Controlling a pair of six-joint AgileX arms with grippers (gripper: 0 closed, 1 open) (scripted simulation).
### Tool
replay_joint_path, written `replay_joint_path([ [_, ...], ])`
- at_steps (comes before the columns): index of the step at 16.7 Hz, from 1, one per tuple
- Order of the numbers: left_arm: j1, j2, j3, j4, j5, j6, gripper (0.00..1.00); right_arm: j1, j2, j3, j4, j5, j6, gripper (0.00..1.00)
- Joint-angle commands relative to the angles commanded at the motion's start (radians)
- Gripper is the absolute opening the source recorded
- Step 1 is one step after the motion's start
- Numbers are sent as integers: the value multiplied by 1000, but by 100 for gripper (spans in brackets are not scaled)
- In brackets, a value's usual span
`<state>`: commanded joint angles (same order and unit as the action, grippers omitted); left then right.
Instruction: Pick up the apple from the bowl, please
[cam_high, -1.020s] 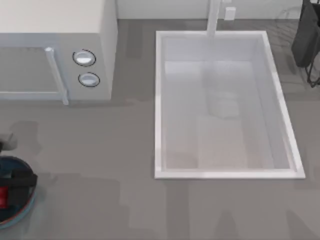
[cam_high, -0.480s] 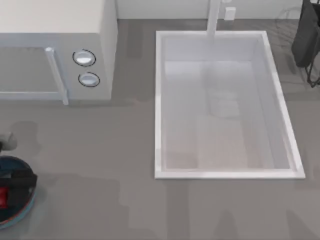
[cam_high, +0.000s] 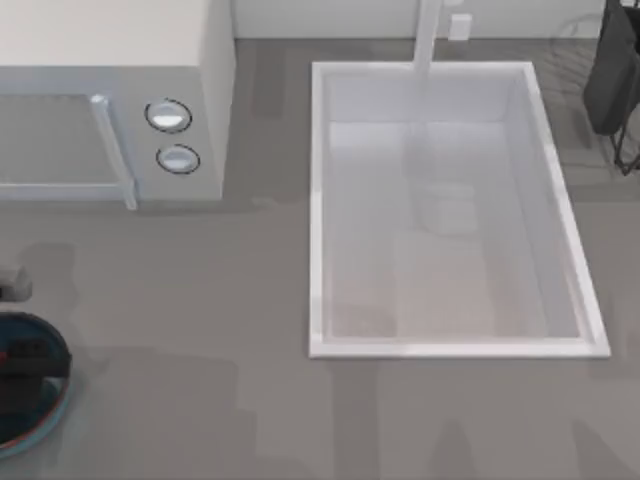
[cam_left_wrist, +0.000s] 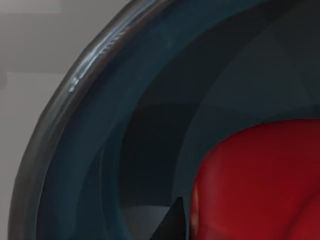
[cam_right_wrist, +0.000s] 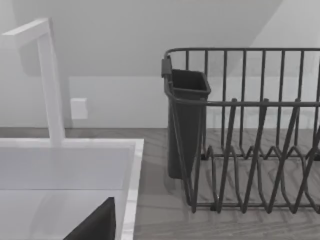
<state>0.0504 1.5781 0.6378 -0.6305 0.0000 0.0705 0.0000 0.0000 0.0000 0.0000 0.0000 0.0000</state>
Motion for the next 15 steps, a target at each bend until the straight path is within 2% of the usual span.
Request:
replay_joint_path([
  [8,0,0,0,0,0,0,0,0,0,0,0,0,0,100],
  [9,-1,-68,44,-48,-43,12,0,0,0,0,0,0,0,100],
  [12,-1,-63,80,-84,-43,12,0,0,0,0,0,0,0,100],
  [15,-3,-56,208,-216,-44,10,0,0,0,0,0,0,0,100],
])
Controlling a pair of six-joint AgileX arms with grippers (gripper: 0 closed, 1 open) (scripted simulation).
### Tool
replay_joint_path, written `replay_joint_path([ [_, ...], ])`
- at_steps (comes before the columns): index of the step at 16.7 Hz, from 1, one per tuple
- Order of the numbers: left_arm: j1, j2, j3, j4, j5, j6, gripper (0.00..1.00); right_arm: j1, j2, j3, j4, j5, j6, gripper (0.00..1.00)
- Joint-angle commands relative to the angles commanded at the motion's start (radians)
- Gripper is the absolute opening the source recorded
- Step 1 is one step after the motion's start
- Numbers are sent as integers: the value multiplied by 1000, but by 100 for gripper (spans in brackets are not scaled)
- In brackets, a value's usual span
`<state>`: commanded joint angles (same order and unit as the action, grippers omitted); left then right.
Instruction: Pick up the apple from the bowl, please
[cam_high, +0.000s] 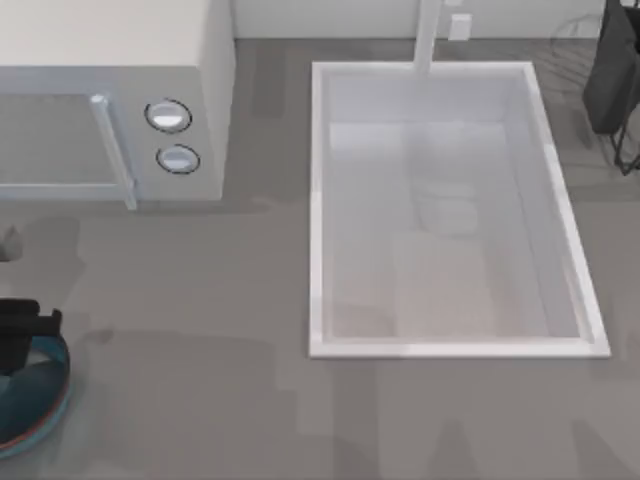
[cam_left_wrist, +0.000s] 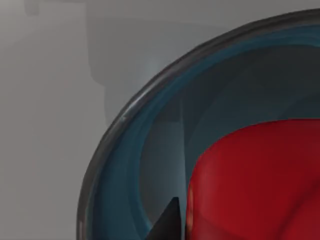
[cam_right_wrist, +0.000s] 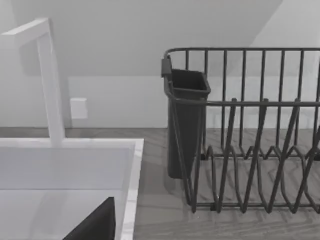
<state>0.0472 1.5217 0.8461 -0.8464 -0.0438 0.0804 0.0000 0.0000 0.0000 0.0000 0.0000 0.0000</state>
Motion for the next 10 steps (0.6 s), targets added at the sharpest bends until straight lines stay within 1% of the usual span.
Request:
replay_joint_path([
  [2,-2,0,135,-140,0,-2,0,0,0,0,0,0,0,100],
  [7,-8,-24,527,-580,-1,-8,0,0,0,0,0,0,0,100],
  [10,-12,-51,708,-769,-1,-13,0,0,0,0,0,0,0,100],
])
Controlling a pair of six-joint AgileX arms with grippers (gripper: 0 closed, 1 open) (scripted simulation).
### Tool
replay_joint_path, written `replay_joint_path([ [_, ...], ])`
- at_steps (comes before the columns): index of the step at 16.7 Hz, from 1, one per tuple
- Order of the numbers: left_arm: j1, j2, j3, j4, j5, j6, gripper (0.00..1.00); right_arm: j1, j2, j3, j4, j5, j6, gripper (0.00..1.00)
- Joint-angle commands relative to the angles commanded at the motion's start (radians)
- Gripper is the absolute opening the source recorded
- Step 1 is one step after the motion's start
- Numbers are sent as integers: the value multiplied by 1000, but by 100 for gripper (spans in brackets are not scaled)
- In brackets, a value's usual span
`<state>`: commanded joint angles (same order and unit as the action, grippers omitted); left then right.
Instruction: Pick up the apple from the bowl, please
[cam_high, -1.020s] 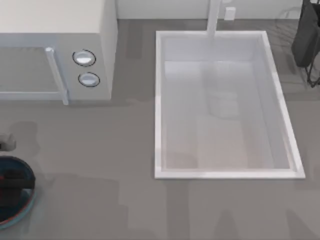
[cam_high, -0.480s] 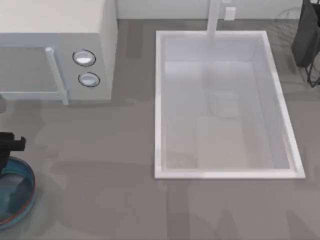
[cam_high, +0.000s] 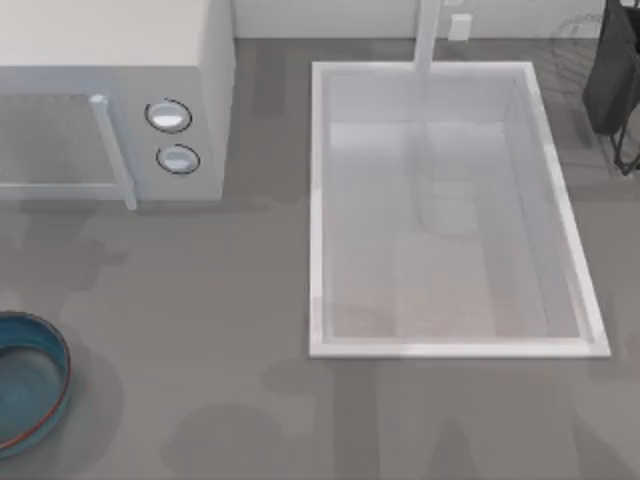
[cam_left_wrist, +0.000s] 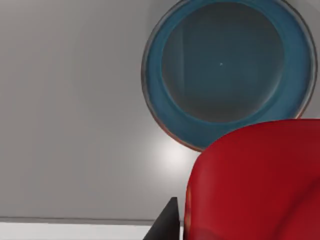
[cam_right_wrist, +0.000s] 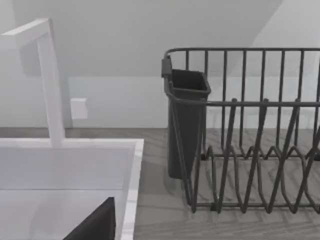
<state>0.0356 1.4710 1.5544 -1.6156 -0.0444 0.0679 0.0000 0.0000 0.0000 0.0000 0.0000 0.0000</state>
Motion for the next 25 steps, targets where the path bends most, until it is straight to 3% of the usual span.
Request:
replay_joint_path([
  [4,-3,-25,103,-105,0,-3,0,0,0,0,0,0,0,100],
  [11,-36,13,110,-86,3,-39,0,0,0,0,0,0,0,100],
  [14,-165,111,125,-23,13,-169,0,0,0,0,0,0,0,100],
  [20,-541,334,133,163,38,-548,0,0,0,0,0,0,0,100],
  [25,-619,391,126,226,45,-626,0,0,0,0,0,0,0,100],
])
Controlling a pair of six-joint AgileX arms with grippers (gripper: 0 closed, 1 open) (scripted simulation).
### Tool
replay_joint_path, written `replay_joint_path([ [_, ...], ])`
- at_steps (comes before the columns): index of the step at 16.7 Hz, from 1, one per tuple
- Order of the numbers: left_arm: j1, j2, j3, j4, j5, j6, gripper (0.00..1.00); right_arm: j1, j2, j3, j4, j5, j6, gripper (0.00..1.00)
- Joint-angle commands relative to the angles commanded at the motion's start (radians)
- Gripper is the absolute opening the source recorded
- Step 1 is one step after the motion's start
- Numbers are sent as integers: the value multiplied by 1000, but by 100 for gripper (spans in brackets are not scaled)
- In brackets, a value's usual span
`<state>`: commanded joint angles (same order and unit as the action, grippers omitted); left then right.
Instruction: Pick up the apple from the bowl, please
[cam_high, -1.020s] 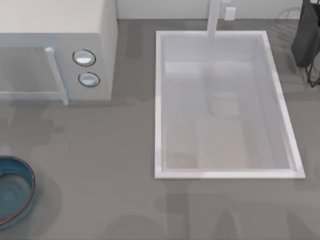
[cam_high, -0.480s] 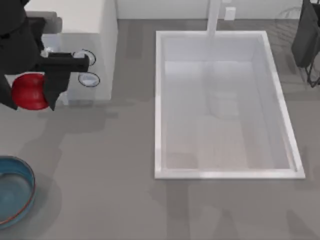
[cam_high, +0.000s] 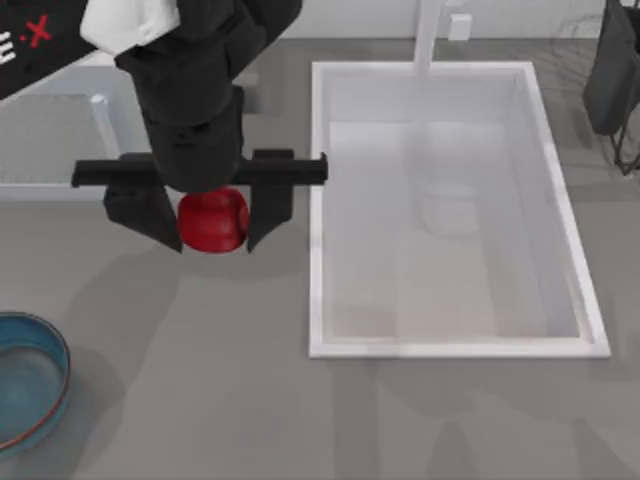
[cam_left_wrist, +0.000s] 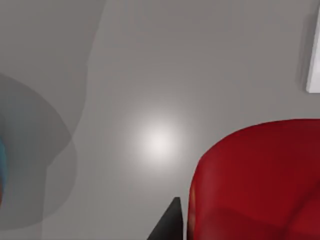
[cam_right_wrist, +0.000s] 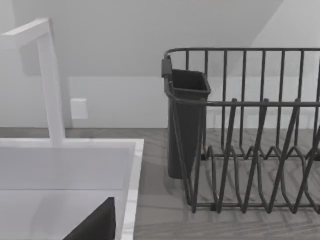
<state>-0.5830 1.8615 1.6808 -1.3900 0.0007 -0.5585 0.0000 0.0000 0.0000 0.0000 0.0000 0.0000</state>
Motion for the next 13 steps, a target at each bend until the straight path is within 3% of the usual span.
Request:
replay_joint_path([
  [5,4,5,-38,36,0,3,0,0,0,0,0,0,0,100],
  [13,4,59,-333,396,0,5,0,0,0,0,0,0,0,100],
])
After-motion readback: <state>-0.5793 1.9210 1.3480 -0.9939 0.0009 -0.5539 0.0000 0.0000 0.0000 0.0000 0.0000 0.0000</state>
